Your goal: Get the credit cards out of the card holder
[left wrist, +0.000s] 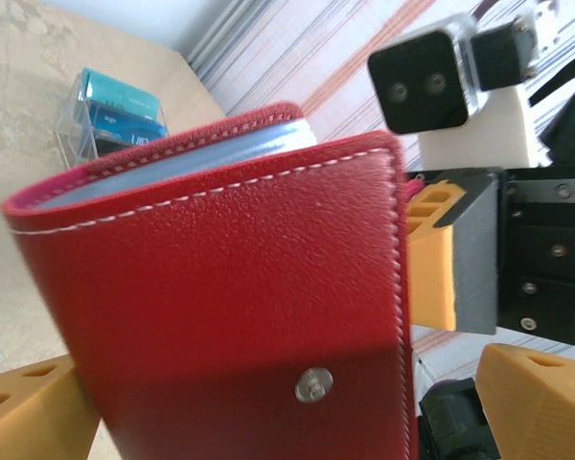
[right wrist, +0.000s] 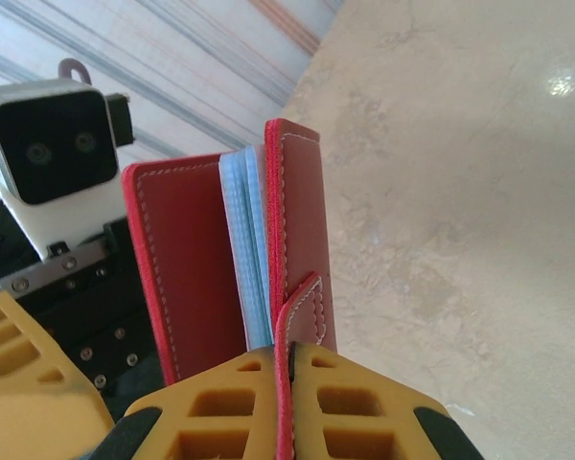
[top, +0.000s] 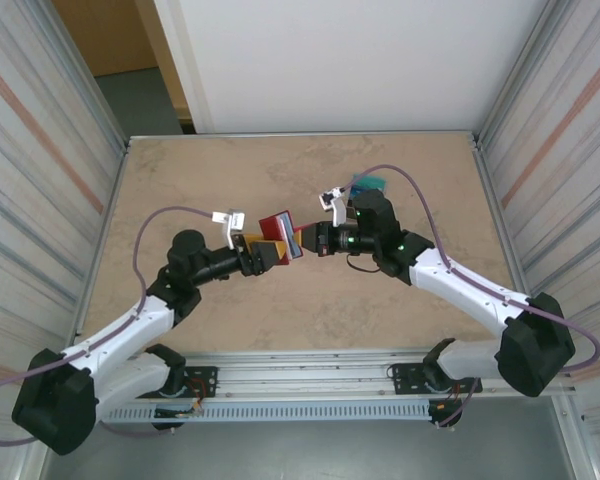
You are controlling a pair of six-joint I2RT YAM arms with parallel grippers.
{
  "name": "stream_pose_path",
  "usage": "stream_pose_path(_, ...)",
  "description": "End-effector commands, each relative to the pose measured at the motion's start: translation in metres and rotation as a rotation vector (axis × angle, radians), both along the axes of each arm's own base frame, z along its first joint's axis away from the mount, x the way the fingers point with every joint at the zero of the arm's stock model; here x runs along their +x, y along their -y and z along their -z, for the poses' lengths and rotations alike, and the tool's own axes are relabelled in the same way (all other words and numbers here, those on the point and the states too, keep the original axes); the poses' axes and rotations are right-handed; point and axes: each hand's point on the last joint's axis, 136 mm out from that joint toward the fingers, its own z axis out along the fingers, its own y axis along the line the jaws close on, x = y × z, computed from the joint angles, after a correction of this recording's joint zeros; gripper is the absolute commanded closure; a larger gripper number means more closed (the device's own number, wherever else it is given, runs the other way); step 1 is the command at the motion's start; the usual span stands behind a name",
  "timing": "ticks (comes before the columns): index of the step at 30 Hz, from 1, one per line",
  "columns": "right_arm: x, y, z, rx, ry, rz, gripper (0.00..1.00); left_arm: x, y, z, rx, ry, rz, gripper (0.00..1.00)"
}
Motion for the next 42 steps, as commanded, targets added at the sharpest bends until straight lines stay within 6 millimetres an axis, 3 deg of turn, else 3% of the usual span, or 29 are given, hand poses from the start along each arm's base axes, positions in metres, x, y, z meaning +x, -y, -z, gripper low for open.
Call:
stream_pose_path(1,0.005,0.000,-0.019,-0.020,0.073,0.029,1.00,0.002,0.009,-0.019,-0.022,0.045,0.025,0.01)
stream_pose_path(8,0.010,0.003,-0.015,-0.076,0.075,0.081,1.00,0.007,0.016,-0.014,-0.002,0.024,0.028,0.01)
stream_pose_path(15,0.011,0.010,-0.016,-0.152,0.095,0.136,1.00,0.017,0.013,0.006,0.051,-0.054,-0.027,0.01)
stream_pose_path(30,0.013,0.014,-0.016,-0.263,0.124,0.197,1.00,0.021,0.026,0.013,0.015,-0.112,0.022,0.04)
stream_pose_path(33,0.013,0.013,-0.018,-0.255,0.125,0.194,1.00,0.021,0.025,0.014,0.019,-0.113,0.022,0.13)
stream_pose_path(38,0.014,0.009,-0.016,-0.245,0.116,0.182,1.00,0.021,0.027,0.011,0.008,-0.110,0.028,0.48)
stream_pose_path(42,0.016,0.010,-0.014,-0.240,0.101,0.186,1.00,0.020,0.027,0.005,0.001,-0.097,0.033,0.57)
